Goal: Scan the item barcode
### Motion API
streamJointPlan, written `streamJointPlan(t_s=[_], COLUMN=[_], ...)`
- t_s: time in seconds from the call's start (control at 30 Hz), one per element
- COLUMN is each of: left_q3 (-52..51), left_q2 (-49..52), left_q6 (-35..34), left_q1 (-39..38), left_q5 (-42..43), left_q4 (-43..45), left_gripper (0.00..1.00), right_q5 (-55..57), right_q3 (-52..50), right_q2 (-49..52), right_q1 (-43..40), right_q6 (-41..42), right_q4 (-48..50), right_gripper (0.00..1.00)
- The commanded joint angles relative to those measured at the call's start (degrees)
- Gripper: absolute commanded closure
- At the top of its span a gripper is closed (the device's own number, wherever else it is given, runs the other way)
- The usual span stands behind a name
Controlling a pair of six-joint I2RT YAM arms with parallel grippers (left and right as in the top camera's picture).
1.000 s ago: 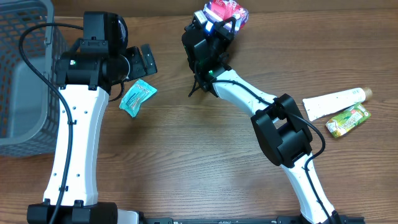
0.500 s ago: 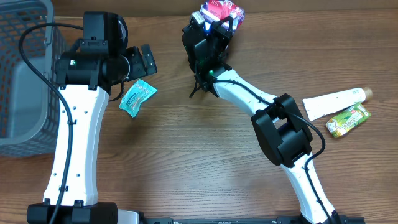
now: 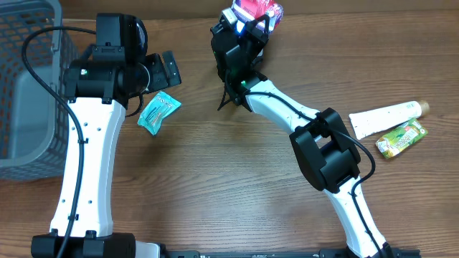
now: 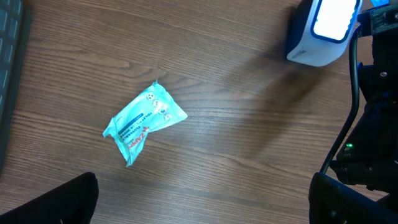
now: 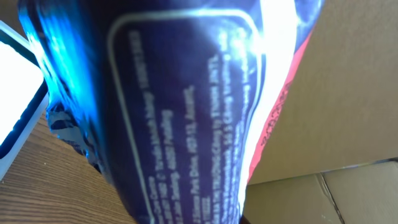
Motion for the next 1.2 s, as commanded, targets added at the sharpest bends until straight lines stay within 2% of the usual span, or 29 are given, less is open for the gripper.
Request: streamJointPlan(t_s=[0.0, 0.37, 0.43, 0.47, 0.5, 0.6, 1.17], left_q3=[0.59, 0.59, 0.59, 0.59, 0.59, 0.59, 0.59], left_q2=[0.37, 0.37, 0.37, 0.37, 0.37, 0.37, 0.37], left_q6=[1.14, 1.14, 1.14, 1.14, 1.14, 1.14, 1.14], left_q1=[0.00, 0.00, 0.00, 0.00, 0.00, 0.00, 0.00], left_q5=[0.22, 0.22, 0.22, 0.22, 0.22, 0.22, 0.22], left_q4=[0.04, 0.04, 0.04, 0.04, 0.04, 0.02, 0.02], left_gripper=[0.00, 0.00, 0.00, 0.00, 0.00, 0.00, 0.00], right_q5=[1.27, 1.07, 0.87, 0.02, -0.74, -2.43, -4.09], right_q3=[0.39, 0.15, -1.38, -3.91, -5.22, -8.17, -8.66], right_q2=[-0.81, -0.81, -0.81, -0.59, -0.44, 0.55, 4.70], right_q1=[-0.33, -1.64, -1.90, -1.97, -1.95, -1.95, -2.64], right_q6=[0.37, 0.31, -3.15, -10.29, -13.84, -20.06, -22.58], right_q4=[0.68, 2.71, 8.15, 17.07, 21.42, 29.38, 24.44], right_gripper=[0.96, 0.96, 0.96, 0.96, 0.96, 0.96, 0.96])
